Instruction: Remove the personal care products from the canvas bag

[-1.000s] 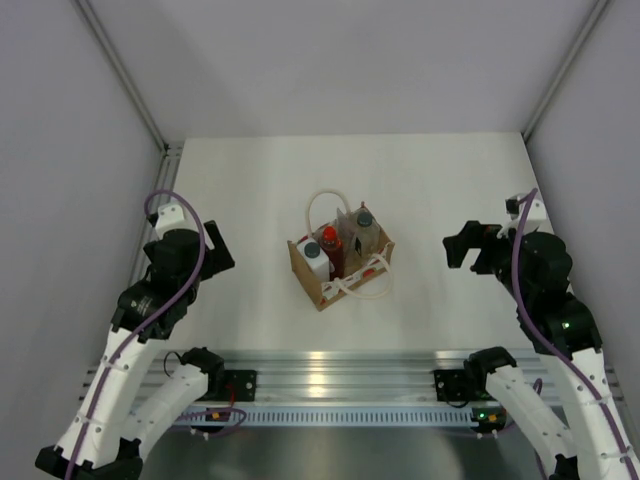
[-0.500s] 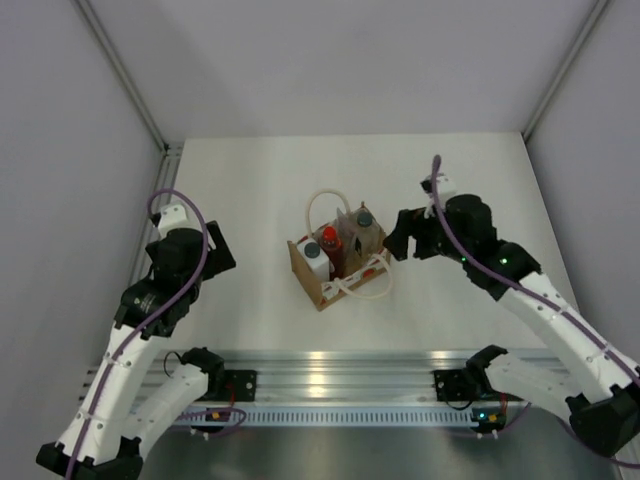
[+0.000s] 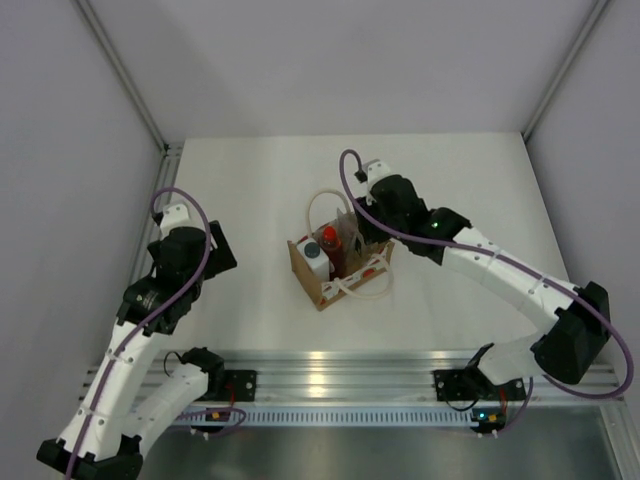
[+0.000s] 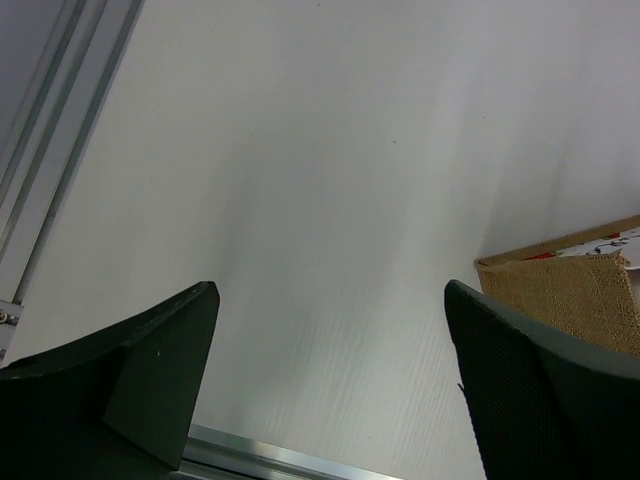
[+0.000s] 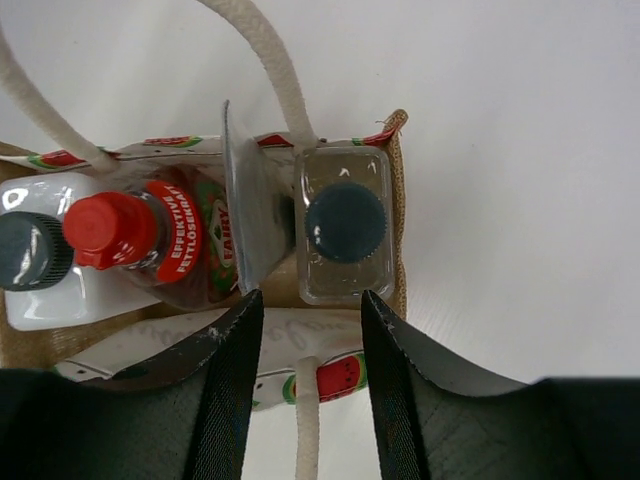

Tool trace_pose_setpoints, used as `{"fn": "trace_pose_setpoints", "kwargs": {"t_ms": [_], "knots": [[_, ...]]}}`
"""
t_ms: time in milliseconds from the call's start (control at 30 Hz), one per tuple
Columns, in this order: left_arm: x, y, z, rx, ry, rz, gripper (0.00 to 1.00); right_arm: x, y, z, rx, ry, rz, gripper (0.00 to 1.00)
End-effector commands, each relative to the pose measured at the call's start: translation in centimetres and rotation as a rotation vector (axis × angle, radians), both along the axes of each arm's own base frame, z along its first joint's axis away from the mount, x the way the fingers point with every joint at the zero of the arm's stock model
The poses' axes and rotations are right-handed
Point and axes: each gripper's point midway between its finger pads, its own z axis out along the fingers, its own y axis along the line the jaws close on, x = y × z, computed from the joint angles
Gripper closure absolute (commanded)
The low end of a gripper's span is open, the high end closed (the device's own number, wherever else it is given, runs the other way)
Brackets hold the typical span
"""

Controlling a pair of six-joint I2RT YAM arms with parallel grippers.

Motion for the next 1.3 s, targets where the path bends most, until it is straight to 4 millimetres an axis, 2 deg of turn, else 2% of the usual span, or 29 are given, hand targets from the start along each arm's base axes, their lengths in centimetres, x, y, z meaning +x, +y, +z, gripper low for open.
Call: {"fn": "trace_pose_setpoints", "kwargs": {"t_ms": [0, 100, 267, 367, 867, 1267], "knots": [[0.7, 0.2, 0.7, -0.010, -0.040, 0.025, 0.01, 1.0, -0.7, 1.8, -0.047, -0.054, -0.031, 0.58], [0.7, 0.2, 0.6, -0.007, -0.036, 0.026, 0.01, 1.0, -0.9, 1.3, -0.049, -0.042, -0.032, 0.58], [0.8, 0.1, 0.6, -0.009, -0.034, 0.025, 0.01, 1.3, -1.3, -0.9, -0.075, 0.010, -0.024, 0.58], [0.7, 0.1, 0.5, -0.007, -0.033, 0.025, 0.01, 1.6, -1.3, -1.5, -0.086, 0.023, -0.018, 0.59], [0.8, 0.2, 0.5, -0.004, -0.032, 0.028, 0.01, 2.9, -1.3, -3.9, -0.126, 0.074, -0.019, 0.55], [0.8, 0.2, 0.5, -0.004, -0.029, 0.027, 0.01, 3.4, -0.9, -4.9, -0.128, 0.095, -0.010, 0.55]]}}
